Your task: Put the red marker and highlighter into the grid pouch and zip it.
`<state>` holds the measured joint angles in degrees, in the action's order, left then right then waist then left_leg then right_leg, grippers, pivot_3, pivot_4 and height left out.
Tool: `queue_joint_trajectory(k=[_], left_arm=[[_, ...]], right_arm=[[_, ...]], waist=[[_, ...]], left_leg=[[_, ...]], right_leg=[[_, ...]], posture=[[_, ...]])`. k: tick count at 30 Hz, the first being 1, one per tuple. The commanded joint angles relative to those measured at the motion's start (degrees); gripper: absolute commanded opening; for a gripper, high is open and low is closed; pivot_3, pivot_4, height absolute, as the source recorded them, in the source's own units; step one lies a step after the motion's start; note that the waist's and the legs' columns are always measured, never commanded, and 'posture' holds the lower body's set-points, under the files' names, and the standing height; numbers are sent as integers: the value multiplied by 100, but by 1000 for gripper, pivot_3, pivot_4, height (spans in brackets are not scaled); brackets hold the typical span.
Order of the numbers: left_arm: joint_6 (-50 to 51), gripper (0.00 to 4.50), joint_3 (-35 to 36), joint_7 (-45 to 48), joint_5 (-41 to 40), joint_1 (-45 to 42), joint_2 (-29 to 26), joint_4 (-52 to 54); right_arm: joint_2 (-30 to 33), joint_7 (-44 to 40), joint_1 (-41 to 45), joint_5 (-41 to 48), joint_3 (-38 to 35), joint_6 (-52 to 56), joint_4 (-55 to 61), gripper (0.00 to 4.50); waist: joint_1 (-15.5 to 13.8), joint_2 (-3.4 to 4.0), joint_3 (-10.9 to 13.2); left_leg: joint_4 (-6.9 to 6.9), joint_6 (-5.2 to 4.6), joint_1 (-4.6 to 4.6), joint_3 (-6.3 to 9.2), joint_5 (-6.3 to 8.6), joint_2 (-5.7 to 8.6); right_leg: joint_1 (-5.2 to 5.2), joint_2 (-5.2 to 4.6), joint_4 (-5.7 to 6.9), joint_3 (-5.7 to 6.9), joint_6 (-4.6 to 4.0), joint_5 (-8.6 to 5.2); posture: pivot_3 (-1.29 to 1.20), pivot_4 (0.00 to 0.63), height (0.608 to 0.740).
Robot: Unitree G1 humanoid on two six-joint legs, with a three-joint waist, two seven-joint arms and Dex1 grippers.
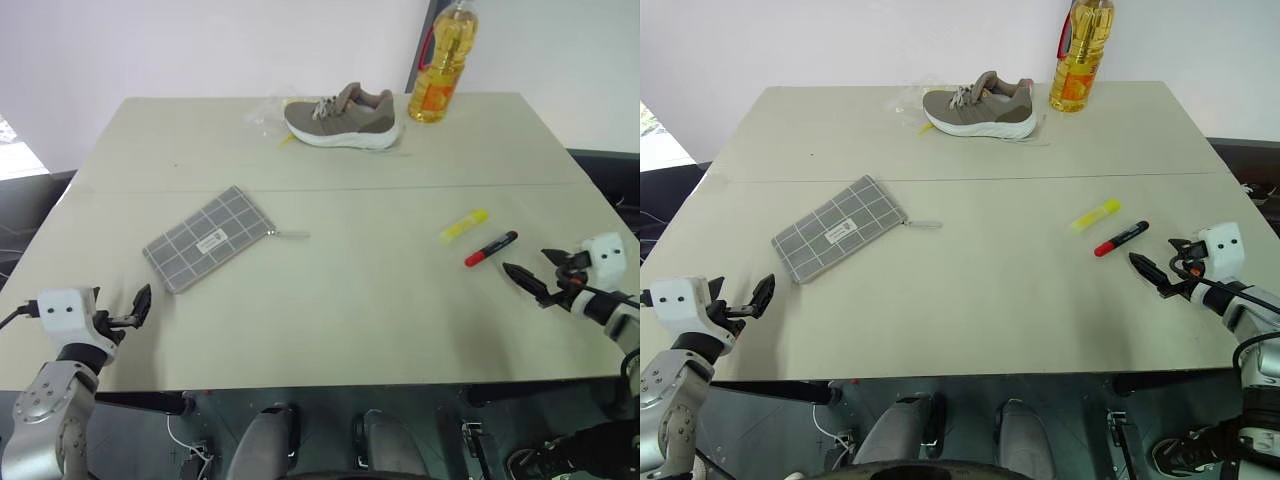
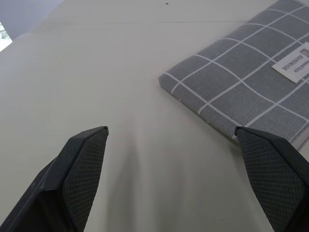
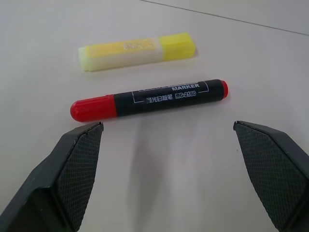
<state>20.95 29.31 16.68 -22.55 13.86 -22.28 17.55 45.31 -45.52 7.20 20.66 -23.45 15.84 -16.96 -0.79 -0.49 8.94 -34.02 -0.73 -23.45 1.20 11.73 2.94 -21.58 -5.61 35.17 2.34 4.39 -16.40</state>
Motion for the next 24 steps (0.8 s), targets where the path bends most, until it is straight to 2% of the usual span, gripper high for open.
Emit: queue_joint_trajectory(k=[1,16,20,24], left_arm=[[-40,4420,98,6,-26,42,-44,123],[-110,4420,151,-130,-24,72,10,95],[-257,4420,104,-204,63,45,91,-18],[-338,4420,-119,-169,228,17,70,-21]], right_arm=[[4,9,6,78,-94,-39,228,4500],[-115,-107,644,204,414,302,748,4500],[-743,57,1382,486,950,732,1479,4500],[-1392,276,1758,569,1455,1029,1989,4500]], waist=[[0,0,0],[4,0,0],[39,-1,1],[-6,-3,1]], left_leg=[[0,0,0,0,0,0],[-2,-1,2,0,0,-1],[-3,-1,2,-1,0,-8],[-3,3,1,-1,2,-29]], right_leg=[[0,0,0,0,0,0],[0,0,2,1,-1,1],[-5,1,2,3,5,11],[-15,4,2,26,9,28]], posture=[[0,150,731],[0,150,731],[0,150,731],[0,150,731]])
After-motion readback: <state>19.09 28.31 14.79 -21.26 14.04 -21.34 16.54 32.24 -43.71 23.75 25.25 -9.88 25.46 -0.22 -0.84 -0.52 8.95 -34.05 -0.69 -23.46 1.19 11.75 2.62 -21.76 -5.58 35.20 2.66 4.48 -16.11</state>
